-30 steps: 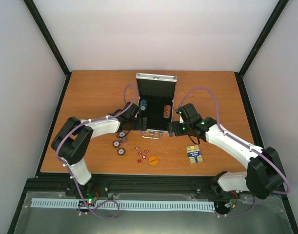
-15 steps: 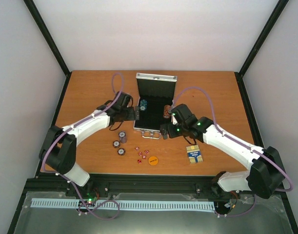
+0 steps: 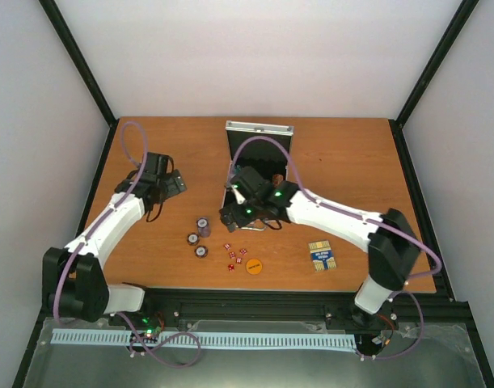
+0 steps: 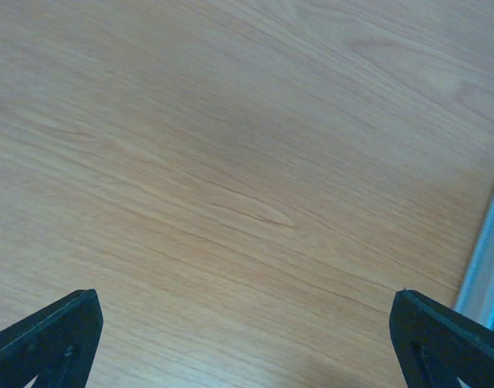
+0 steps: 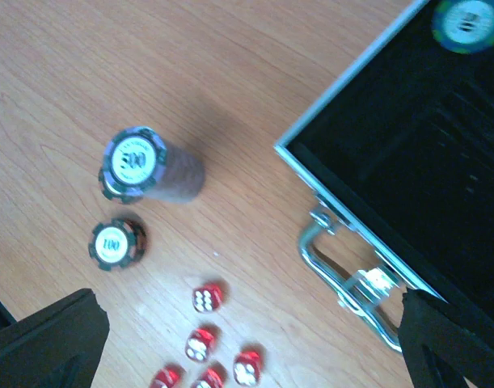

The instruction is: Pack up texas hold em set

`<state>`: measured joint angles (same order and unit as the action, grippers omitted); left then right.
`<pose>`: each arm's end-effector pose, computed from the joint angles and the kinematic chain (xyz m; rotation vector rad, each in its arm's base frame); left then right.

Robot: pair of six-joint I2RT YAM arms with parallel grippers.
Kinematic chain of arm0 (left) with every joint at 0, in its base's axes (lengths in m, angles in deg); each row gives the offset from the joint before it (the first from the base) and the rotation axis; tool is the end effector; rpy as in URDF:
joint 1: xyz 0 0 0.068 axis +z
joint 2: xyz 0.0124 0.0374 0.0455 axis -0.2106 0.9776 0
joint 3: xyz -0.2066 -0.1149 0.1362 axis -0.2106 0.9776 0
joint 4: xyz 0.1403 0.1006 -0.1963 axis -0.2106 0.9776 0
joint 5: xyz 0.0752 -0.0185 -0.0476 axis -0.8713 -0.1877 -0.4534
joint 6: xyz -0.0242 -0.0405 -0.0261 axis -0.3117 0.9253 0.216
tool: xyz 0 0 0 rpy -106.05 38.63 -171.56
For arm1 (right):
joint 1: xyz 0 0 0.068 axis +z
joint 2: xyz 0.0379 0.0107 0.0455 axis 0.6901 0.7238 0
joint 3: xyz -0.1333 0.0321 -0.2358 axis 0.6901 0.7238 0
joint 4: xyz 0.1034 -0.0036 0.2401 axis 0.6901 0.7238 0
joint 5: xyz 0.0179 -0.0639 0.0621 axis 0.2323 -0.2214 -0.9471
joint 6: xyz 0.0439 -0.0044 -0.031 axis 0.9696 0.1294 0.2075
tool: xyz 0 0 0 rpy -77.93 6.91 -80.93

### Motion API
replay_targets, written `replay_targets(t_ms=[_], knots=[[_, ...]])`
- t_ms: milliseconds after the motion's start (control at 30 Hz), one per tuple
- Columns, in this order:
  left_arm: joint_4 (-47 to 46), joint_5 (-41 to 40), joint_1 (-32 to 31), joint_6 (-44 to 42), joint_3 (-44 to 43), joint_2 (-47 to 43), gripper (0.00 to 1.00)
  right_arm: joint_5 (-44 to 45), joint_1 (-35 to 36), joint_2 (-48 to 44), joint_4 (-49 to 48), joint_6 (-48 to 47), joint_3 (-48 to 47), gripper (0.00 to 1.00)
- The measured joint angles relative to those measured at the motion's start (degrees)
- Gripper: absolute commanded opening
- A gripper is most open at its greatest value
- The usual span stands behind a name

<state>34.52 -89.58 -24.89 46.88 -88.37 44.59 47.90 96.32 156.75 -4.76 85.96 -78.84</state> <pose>0.2640 -0.0510 0.2495 -0.5676 2.4068 -0.0559 0.2117 0.2795 0.2626 -0.7993 2.4786 0.5137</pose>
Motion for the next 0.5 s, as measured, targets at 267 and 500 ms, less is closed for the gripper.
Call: replay_targets(t_ms=[267,500], knots=[[1.51,-1.68,7.41,1.60,3.63,-5.05,1.00,-1.40,4.26,14.12,0.85,-1.14,-12.35,0.83],[1.55,-0.72,8.76,1.84,5.40,-6.93,1.00,-4.17,4.61,22.21,2.78,-1.75,-18.62,0.79]])
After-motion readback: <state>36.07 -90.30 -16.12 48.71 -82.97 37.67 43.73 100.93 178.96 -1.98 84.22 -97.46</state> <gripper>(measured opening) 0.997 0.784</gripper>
